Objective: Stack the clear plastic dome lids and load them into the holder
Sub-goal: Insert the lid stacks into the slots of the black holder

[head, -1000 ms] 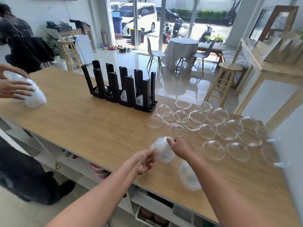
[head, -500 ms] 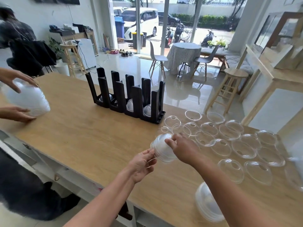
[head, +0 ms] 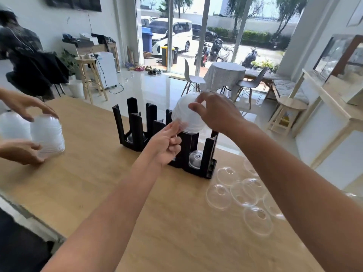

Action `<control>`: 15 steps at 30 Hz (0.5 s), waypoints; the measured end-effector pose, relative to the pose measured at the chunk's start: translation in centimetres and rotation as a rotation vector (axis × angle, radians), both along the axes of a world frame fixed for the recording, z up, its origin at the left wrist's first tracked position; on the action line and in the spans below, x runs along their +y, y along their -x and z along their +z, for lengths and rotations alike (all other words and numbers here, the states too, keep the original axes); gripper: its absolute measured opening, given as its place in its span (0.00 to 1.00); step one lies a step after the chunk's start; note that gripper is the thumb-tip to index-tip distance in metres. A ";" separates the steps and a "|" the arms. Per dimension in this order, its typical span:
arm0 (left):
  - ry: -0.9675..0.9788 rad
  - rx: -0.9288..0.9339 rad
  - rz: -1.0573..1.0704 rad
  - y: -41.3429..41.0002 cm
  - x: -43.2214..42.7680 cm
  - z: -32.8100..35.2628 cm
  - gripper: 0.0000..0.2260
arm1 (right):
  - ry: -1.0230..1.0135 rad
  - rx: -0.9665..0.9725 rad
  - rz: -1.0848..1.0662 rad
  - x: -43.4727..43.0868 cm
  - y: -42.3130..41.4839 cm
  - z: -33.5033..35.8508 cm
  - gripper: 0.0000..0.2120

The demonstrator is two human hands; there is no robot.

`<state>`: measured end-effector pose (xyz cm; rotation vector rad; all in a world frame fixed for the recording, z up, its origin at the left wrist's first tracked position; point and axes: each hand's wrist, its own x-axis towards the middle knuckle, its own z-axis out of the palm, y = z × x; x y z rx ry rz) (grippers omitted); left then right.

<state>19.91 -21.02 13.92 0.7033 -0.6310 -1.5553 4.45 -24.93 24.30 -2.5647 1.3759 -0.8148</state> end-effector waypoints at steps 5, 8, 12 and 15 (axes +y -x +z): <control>-0.042 0.151 0.022 -2.3 -5.9 -1.2 0.06 | 0.015 0.165 -0.009 -5.2 -4.4 1.0 0.17; -0.084 0.241 0.023 -2.5 -7.8 -2.9 0.07 | -0.020 0.288 -0.033 -7.2 -6.1 0.4 0.17; -0.109 0.307 0.026 -2.6 -9.1 -5.5 0.06 | -0.093 0.325 -0.025 -8.7 -7.4 -0.7 0.16; -0.122 0.349 0.031 -2.6 -9.7 -6.9 0.05 | -0.112 0.349 -0.010 -9.5 -8.0 -1.3 0.16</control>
